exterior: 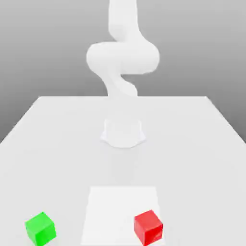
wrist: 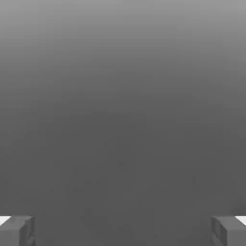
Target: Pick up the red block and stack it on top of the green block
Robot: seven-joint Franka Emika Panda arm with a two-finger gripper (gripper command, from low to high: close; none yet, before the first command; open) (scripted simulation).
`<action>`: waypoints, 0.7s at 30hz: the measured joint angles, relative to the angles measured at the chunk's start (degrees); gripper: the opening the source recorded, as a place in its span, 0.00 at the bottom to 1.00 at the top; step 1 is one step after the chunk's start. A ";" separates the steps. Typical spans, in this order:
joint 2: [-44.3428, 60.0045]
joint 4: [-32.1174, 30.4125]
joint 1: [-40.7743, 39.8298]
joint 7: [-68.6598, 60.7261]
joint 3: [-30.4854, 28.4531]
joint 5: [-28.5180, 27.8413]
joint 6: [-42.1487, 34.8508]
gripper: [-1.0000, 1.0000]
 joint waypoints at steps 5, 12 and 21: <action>10.74 -1.93 2.45 -4.51 -1.04 0.90 4.11 0.50; 25.31 -4.53 4.85 -10.71 -1.47 2.25 9.64 0.50; 43.95 -7.90 6.94 -17.23 -0.81 1.93 16.84 0.50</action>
